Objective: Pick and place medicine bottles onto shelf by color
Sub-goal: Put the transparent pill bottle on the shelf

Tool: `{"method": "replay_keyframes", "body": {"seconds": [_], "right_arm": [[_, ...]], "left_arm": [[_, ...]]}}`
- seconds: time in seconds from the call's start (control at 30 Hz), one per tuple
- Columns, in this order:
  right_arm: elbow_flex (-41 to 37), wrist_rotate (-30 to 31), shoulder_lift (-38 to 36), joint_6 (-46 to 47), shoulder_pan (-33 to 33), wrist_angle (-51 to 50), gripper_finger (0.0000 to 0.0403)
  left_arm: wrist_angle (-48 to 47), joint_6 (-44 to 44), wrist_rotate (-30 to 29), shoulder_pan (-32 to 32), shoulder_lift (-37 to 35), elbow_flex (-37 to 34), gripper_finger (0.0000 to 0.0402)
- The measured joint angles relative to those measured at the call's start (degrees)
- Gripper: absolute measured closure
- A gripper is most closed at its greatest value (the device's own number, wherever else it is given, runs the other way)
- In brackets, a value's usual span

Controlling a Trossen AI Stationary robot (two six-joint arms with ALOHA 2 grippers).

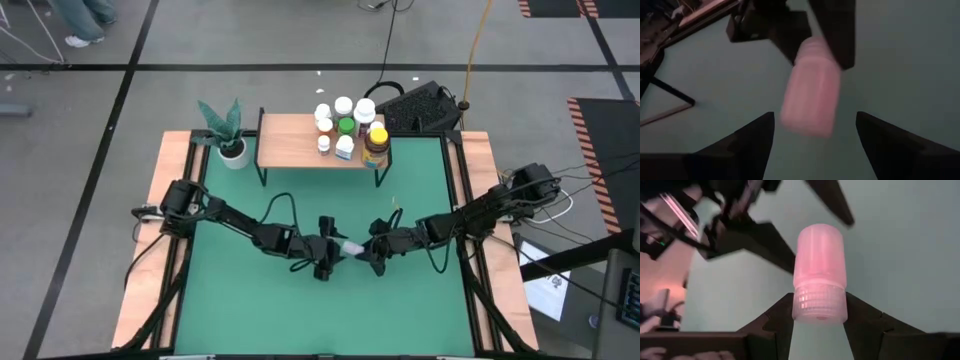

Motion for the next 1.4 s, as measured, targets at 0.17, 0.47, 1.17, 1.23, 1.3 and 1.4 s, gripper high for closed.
{"method": "replay_keyframes", "body": {"seconds": [0.17, 0.47, 1.17, 1.23, 1.3, 1.4], "right_arm": [[0.0, 0.2, 0.0, -1.6, -0.1, 0.0, 0.0262], [0.0, 1.7, 1.9, -5.1, -1.1, 1.0, 0.0262], [0.0, 1.6, 13.4, -4.0, 0.1, 19.3, 0.0261], [0.0, 1.7, 13.4, -3.3, 0.6, 19.8, 0.0261], [0.0, 1.7, 13.4, -2.2, 1.1, 19.9, 0.0261], [0.0, 2.9, 13.4, -1.5, 1.8, 20.0, 0.0261]], "left_arm": [[1.2, 0.4, 0.0, -0.1, 0.0, 0.0, 0.0145], [2.9, 0.0, 0.0, 0.9, 0.0, 0.0, 0.0162], [3.6, 2.7, -2.8, -0.9, -0.5, 0.0, 0.0162], [3.5, 2.7, -1.7, -0.9, -0.5, 0.0, 0.0162], [3.7, 2.7, 1.2, -0.7, -0.5, 0.1, 0.0162], [3.8, 2.5, 4.4, -0.6, -0.5, 0.1, 0.0162]]}}
